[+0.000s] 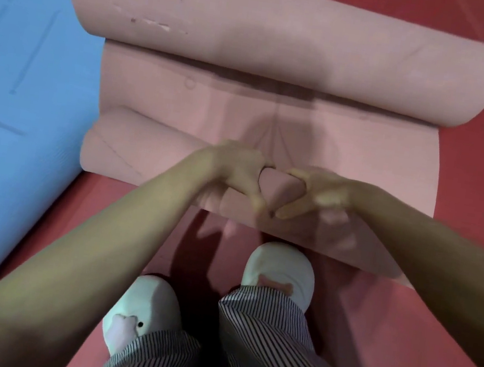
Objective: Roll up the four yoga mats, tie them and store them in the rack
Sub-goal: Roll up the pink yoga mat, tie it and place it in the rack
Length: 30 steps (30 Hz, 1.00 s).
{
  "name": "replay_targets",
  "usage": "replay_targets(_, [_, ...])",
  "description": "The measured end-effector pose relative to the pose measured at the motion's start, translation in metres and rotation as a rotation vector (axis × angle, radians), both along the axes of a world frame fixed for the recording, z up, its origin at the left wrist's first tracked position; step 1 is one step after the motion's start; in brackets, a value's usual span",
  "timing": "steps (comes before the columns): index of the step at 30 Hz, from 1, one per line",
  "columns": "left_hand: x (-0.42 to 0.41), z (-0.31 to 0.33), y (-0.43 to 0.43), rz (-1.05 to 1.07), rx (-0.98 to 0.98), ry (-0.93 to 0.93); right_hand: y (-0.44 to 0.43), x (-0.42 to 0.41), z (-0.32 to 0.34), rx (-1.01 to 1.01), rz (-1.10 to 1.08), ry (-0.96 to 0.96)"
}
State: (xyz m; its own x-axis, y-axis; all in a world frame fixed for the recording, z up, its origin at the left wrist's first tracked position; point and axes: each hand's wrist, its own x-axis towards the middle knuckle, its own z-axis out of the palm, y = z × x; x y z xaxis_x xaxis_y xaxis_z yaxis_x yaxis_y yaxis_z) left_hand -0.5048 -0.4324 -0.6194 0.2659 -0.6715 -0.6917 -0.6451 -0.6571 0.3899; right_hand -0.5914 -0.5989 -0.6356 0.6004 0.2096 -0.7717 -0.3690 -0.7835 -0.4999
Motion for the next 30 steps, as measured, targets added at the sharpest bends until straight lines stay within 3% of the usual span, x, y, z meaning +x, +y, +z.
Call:
replay_targets(2, [-0.001,-0.001,0.001,-0.015,-0.041,-0.033,-0.004,0.002,-0.006,0.016,-0.018,0.015])
replay_targets(7, [-0.025,-0.023,0.041,0.081,-0.445,-0.55,-0.009,0.011,-0.01,0.023,0.025,0.068])
replay_targets(9, [-0.032,-0.028,0.049,0.099,-0.52,-0.652,-0.007,0.009,-0.008,0.009,0.03,0.072])
replay_targets(15, [-0.015,-0.013,0.033,0.095,-0.271,-0.481,-0.008,0.0,0.004,-0.005,-0.117,-0.063])
replay_targets(19, [-0.004,-0.013,0.026,0.1,-0.265,-0.437,0.011,-0.016,0.016,-0.194,-0.053,-0.387])
replay_targets(23, [0.003,-0.013,0.021,0.116,-0.208,-0.372,0.027,-0.033,0.006,-0.338,0.075,-0.459])
replay_targets(25, [0.004,-0.011,0.019,0.129,-0.174,-0.368,0.026,-0.029,0.004,-0.354,0.032,-0.473])
replay_targets(27, [0.004,-0.009,0.017,0.167,-0.207,-0.388,0.024,-0.022,0.005,-0.328,-0.015,-0.451])
replay_targets(30, [-0.001,-0.013,0.022,0.178,-0.43,-0.444,0.015,-0.008,0.006,-0.228,-0.065,-0.362])
